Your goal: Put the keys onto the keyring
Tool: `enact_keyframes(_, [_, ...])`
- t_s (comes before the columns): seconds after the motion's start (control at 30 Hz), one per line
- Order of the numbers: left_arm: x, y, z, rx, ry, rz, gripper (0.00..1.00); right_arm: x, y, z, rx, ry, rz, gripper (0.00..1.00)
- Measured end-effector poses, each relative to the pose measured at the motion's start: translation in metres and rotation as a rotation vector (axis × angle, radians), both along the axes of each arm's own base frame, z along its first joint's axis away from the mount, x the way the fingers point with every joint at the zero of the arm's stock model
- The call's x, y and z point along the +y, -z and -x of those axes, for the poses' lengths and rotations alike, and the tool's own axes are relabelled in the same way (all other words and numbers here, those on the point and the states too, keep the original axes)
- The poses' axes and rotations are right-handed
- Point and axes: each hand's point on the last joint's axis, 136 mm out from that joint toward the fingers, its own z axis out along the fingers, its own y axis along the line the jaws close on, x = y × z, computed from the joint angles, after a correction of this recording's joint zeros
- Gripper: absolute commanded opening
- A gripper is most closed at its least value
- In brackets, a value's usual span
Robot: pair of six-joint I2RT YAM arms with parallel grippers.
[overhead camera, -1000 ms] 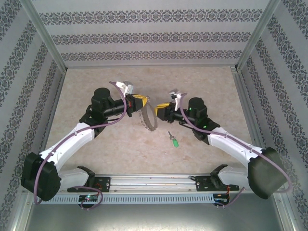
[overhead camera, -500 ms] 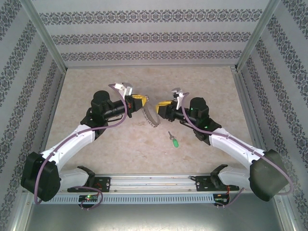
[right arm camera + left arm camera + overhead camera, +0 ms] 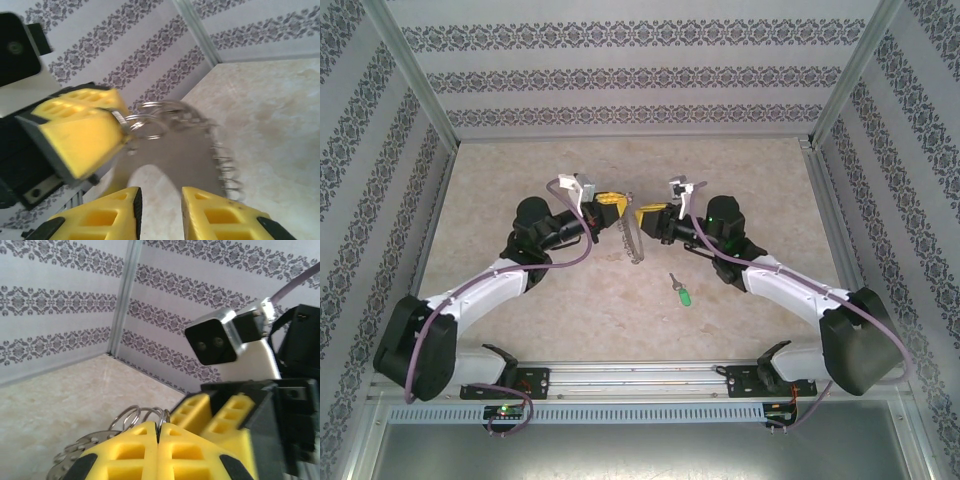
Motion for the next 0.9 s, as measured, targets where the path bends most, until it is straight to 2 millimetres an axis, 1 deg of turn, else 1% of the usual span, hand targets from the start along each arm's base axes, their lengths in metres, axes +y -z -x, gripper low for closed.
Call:
enact_keyframes(0.07, [0.000,0.007,-0.005,-0.003,-0.018,-0.004,0.00,0.001,0.001,0.000,-0.003,-0.004,-0.002,0.28])
enact_keyframes(0.13, [-0.001,0.010,-0.010,-0.002,-0.022,-0.009,0.00,-0.005,0.000,-0.004,-0.011,0.013,-0.009,0.28])
enact_keyframes(0.33, [-0.008,0.006,-0.022,-0.042,-0.015,-0.010,0.00,-0.037,-0.002,-0.030,-0.007,0.104,-0.033,0.29])
enact_keyframes(0.47, [-0.016,0.007,-0.026,-0.060,0.024,-0.006,0.00,-0.051,-0.007,-0.037,-0.007,0.112,-0.056,0.34])
enact_keyframes(0.57, [-0.023,0.008,-0.025,-0.071,0.072,-0.003,0.00,-0.057,-0.013,-0.038,-0.014,0.097,-0.077,0.37])
enact_keyframes(0.7, [-0.030,0.007,-0.023,-0.074,0.131,0.021,0.00,-0.062,-0.023,-0.035,-0.031,0.061,-0.111,0.37])
enact_keyframes(0.9, [-0.036,-0.001,-0.019,-0.075,0.194,0.059,0.00,-0.058,-0.040,-0.022,-0.049,-0.027,-0.171,0.38])
